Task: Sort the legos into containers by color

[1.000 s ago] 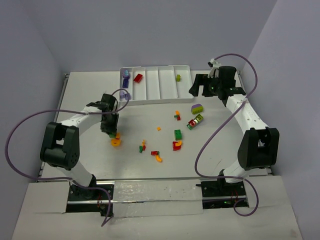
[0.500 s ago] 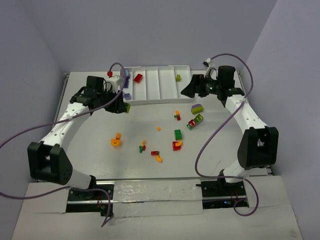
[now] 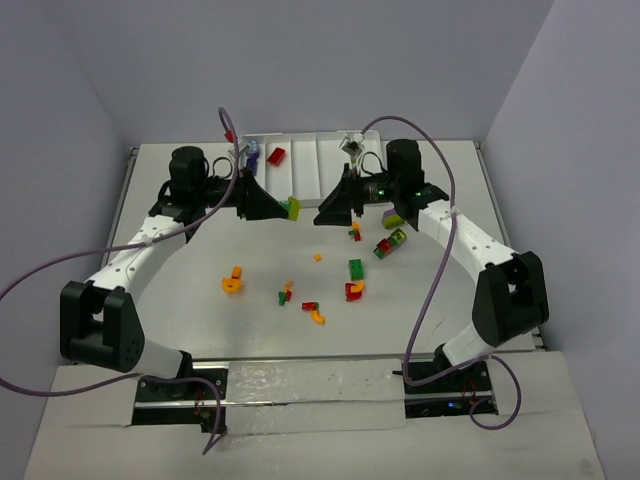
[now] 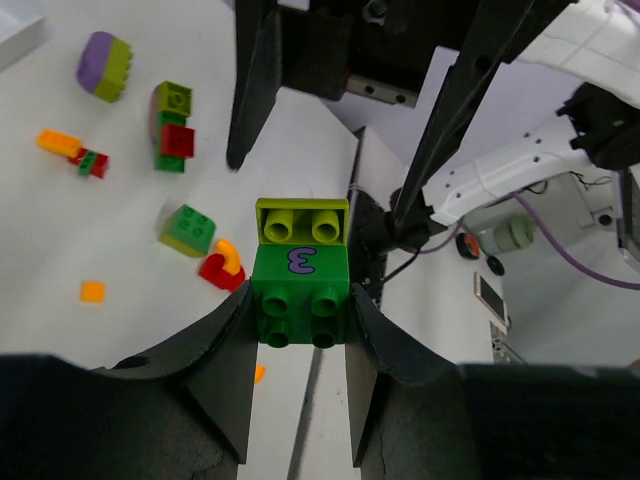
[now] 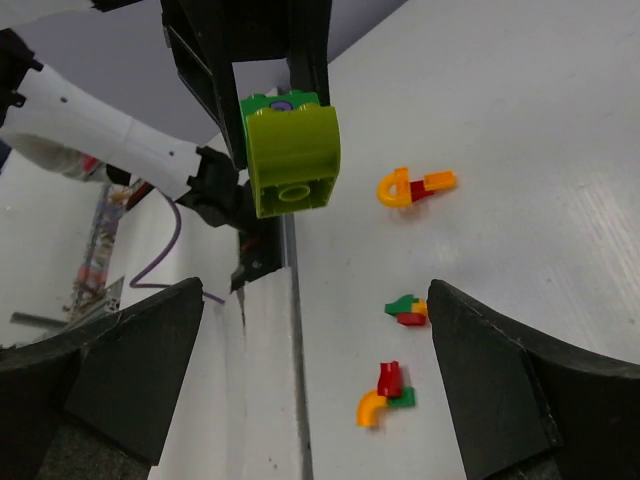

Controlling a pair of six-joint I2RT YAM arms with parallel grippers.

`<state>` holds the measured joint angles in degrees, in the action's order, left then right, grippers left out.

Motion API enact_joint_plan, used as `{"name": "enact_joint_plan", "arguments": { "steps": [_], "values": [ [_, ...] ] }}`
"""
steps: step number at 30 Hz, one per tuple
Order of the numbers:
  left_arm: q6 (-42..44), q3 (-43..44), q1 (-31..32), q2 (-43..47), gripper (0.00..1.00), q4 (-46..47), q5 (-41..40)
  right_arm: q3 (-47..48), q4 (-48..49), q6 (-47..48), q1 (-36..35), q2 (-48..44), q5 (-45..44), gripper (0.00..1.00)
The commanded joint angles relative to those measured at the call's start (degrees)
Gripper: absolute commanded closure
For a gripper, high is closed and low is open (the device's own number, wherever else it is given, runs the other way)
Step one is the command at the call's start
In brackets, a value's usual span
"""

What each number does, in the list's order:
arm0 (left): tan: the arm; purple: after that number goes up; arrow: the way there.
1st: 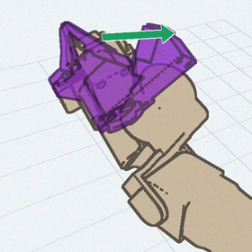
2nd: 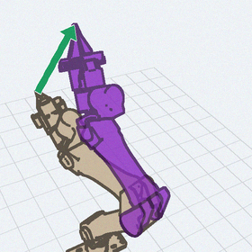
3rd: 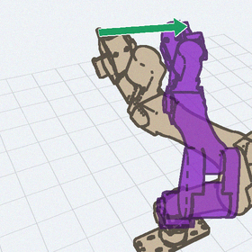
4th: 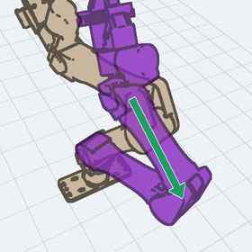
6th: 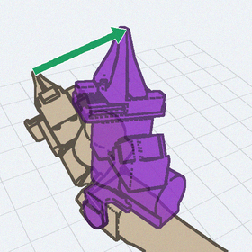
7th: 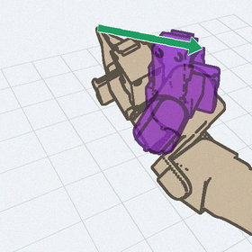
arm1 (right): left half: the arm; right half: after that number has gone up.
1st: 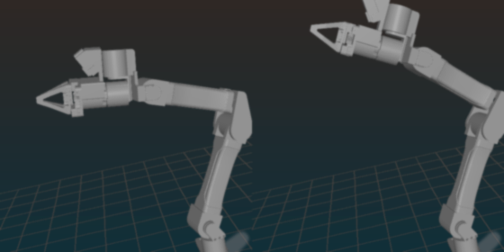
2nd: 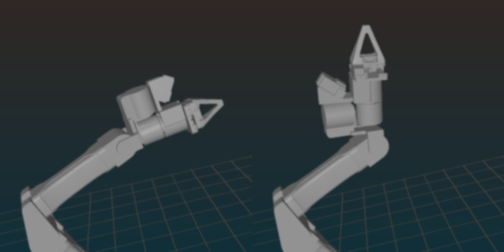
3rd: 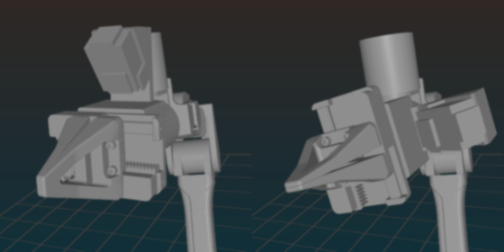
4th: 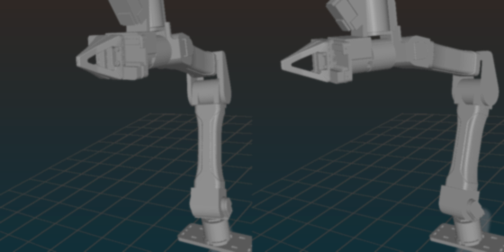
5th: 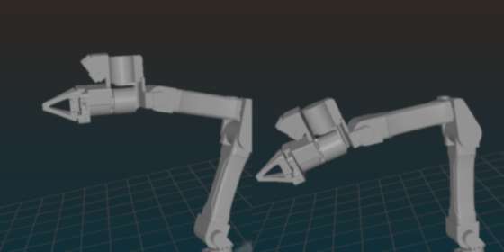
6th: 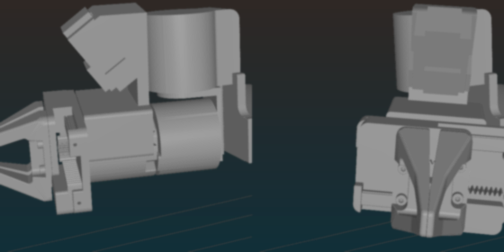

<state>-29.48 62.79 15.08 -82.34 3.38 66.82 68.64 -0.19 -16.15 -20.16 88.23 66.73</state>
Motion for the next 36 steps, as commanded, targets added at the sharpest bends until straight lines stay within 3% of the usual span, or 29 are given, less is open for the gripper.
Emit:
{"name": "enact_joint_plan", "arguments": {
  "steps": [1, 7, 16, 19, 20, 23, 29, 33, 36],
  "values": [
    [-4.17, 0.52, 1.57, 0.49, 1.00, 8.50, 5.52, 2.99, 6.46, -4.70, -1.99, 1.11, 3.24, 0.00],
    [-2.64, 0.24, 2.83, 0.57, 1.00, 6.88, 5.26, 3.46, 14.17, -11.61, -2.84, 2.47, 4.28, 0.00],
    [-0.05, 1.37, 3.79, -0.18, 1.00, 3.78, 4.32, 4.89, 17.64, -15.09, -4.32, 4.29, 4.47, 0.09],
    [0.40, 1.46, 4.16, -0.28, 1.00, 3.38, 4.20, 5.46, 16.62, -14.43, -4.71, 4.84, 4.46, 0.21],
    [0.83, 1.61, 4.16, -0.28, 1.00, 2.87, 4.13, 5.60, 16.55, -14.36, -4.71, 4.92, 4.46, 0.30],
    [1.86, 1.91, 4.08, -0.40, 1.00, 1.55, 3.68, 5.72, 17.09, -14.69, -4.71, 5.08, 5.01, 0.46],
    [7.94, 2.87, 3.98, -0.89, 1.00, -5.80, 2.18, 7.49, 13.97, -13.76, -4.05, 5.99, 7.15, 1.00],
    [16.71, 4.43, 2.39, -0.82, 1.00, -15.07, 0.56, 8.14, 10.19, -11.19, -0.83, 6.11, 6.41, 1.00],
    [22.14, 4.98, -2.38, -0.28, 1.00, -20.04, 0.01, 10.80, 3.23, -6.75, 4.72, 7.84, 5.45, 1.00]
  ]
}}
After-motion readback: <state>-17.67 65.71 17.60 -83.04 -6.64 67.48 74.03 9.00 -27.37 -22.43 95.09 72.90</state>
